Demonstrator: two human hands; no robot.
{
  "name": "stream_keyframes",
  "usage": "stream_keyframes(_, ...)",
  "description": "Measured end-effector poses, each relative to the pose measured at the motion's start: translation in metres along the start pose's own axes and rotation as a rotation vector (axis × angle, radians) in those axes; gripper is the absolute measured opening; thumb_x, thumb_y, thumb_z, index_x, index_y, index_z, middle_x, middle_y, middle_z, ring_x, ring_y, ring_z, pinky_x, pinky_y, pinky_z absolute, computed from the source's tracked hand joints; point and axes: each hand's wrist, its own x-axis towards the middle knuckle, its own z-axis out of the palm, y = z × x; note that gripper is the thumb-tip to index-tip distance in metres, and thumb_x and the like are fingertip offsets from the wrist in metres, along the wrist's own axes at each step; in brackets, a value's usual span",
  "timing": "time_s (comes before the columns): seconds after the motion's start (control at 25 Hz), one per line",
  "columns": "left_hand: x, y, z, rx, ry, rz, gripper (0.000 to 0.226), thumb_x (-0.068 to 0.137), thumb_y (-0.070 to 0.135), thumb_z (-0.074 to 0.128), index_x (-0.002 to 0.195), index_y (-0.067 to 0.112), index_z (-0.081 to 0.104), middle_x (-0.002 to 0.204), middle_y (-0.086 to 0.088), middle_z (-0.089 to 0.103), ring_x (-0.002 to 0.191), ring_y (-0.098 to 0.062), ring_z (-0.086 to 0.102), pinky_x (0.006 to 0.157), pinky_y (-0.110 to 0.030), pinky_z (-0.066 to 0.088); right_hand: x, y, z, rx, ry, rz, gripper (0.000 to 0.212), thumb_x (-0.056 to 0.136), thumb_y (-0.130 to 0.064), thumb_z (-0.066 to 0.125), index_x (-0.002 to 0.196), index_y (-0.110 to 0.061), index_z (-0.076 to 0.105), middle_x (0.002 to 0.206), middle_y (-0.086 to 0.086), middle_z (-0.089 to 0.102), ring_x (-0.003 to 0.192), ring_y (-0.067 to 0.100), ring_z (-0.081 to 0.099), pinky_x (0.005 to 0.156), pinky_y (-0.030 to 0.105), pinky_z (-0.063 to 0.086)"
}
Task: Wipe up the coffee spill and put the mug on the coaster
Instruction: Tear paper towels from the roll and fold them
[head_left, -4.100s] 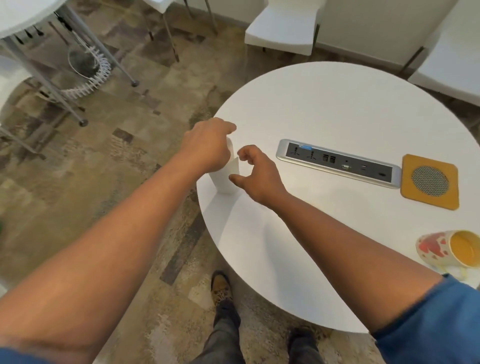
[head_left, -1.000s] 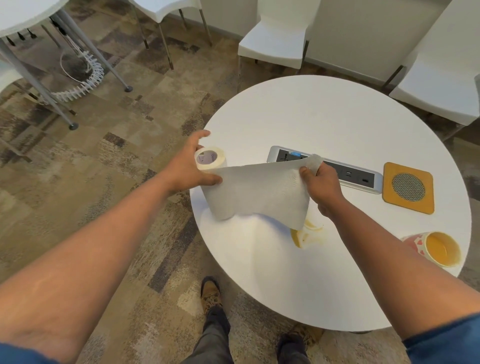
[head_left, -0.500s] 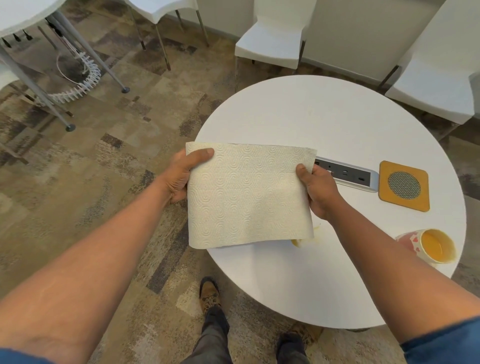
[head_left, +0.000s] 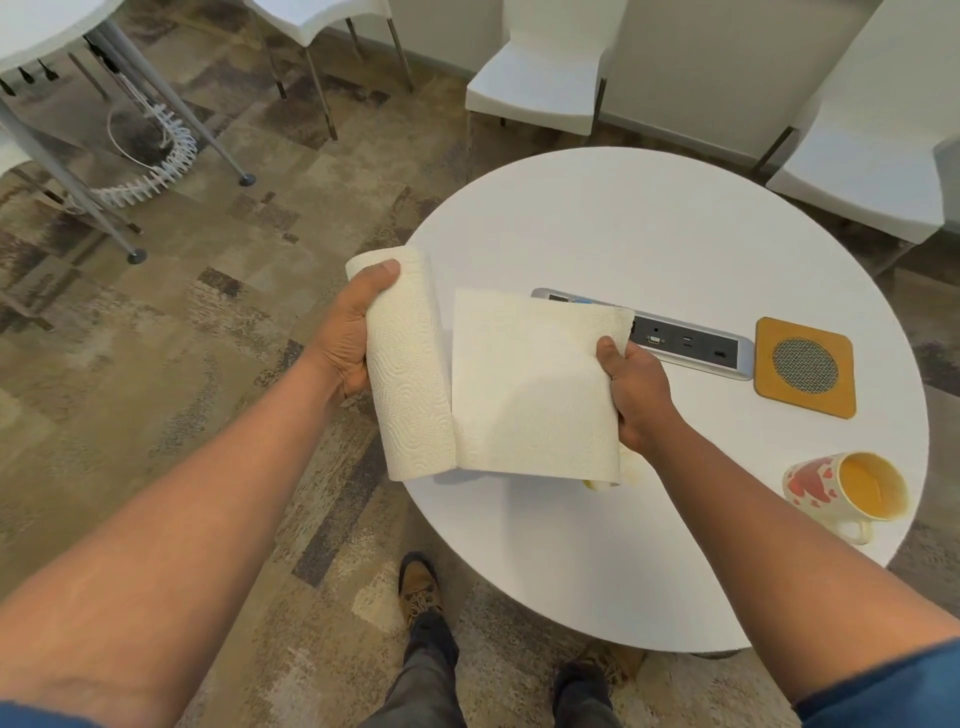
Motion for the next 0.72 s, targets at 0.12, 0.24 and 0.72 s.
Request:
stream_keyframes(0.12, 0.001, 0.005, -0.002, 0.03, -0.022, -0.016, 0.042, 0.081, 0.04, 0.066, 0.112, 0.011, 0.07, 0.093, -0.008, 0.074, 0.08, -0.022, 0.07, 0.07, -0.034, 0.06, -0.002, 0.006, -0.003, -0.017, 0.057, -0.019, 0.014, 0.104, -0.023, 0.053, 0.103, -0.017, 0.066, 0.095, 0.003, 0.074, 0.081, 0.022, 0.07, 0.079, 0.044, 0.06)
stream_keyframes(0.24, 0.001, 0.011, -0.005, 0.063, -0.018, 0.004, 0.033, 0.091, 0.035, 0.062, 0.111, 0.01, 0.07, 0.089, -0.006, 0.076, 0.077, -0.021, 0.073, 0.067, -0.034, 0.06, 0.002, 0.006, -0.012, -0.064, 0.113, -0.07, 0.016, 0.103, -0.024, 0.053, 0.107, -0.015, 0.066, 0.097, 0.003, 0.074, 0.085, 0.022, 0.07, 0.081, 0.043, 0.059)
stream_keyframes(0.72, 0.008, -0.011, 0.001, 0.527, 0.119, 0.302, 0.062, 0.06, 0.025, 0.092, 0.111, 0.024, 0.058, 0.104, 0.005, 0.067, 0.087, -0.007, 0.065, 0.071, -0.023, 0.055, 0.001, -0.005, -0.034, -0.124, 0.144, -0.177, 0.017, 0.103, -0.027, 0.053, 0.106, -0.017, 0.067, 0.1, 0.002, 0.073, 0.091, 0.019, 0.068, 0.091, 0.049, 0.056)
